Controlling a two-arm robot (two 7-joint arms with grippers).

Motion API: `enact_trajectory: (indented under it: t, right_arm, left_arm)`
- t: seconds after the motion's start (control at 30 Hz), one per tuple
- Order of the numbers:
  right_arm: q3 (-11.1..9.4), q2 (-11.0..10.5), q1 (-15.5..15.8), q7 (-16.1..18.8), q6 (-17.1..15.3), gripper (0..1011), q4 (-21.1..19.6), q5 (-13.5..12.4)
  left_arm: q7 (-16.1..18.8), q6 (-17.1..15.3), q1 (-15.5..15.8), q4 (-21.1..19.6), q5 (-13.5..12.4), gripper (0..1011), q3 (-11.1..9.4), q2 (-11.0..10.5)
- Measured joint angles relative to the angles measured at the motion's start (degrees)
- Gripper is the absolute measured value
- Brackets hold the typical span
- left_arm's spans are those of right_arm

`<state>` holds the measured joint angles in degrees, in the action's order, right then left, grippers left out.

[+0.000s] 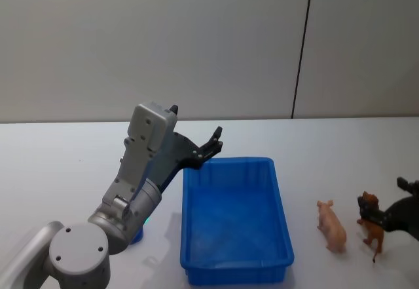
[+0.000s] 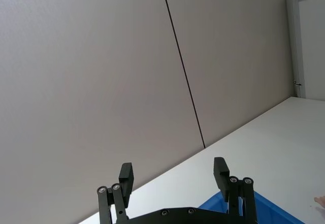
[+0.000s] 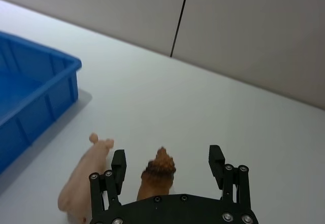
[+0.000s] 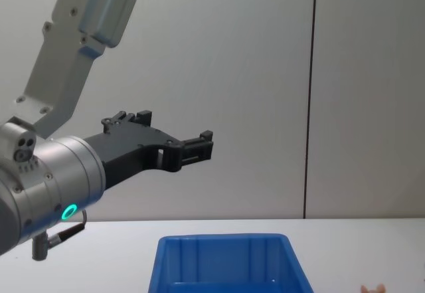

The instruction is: Pick up the two dolls from the table and place them into the box.

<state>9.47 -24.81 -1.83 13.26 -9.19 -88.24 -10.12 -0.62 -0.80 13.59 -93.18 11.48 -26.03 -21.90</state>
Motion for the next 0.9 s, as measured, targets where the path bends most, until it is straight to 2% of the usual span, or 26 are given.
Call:
enact_trajectory:
  t: [0.3, 0.63, 0.8, 0.87, 0.9]
  right_arm:
    - [0.47, 0.16, -0.95, 2.17, -3.67, 1001, 3.06, 1.2]
    - [1.19, 0.74, -1.19, 3.25, -6.54, 1001, 4.66, 1.44]
    - [1.42, 0.96, -1.06, 3.36, -7.49, 912, 4.9, 1.26]
    - [1.5, 1.06, -0.94, 3.3, -7.86, 855, 4.91, 0.95]
    - [1.51, 1.1, -0.85, 3.19, -8.05, 795, 4.91, 0.76]
  left_arm:
    - [0.0, 0.0, 0.0, 0.0, 0.0, 1001, 0.0, 0.0]
    - [0.0, 0.0, 0.0, 0.0, 0.0, 1001, 0.0, 0.0]
    - [0.0, 0.0, 0.0, 0.0, 0.0, 1001, 0.0, 0.0]
    - [0.0, 0.0, 0.0, 0.0, 0.0, 1001, 0.0, 0.0]
    - [0.0, 0.0, 0.0, 0.0, 0.0, 1001, 0.0, 0.0]
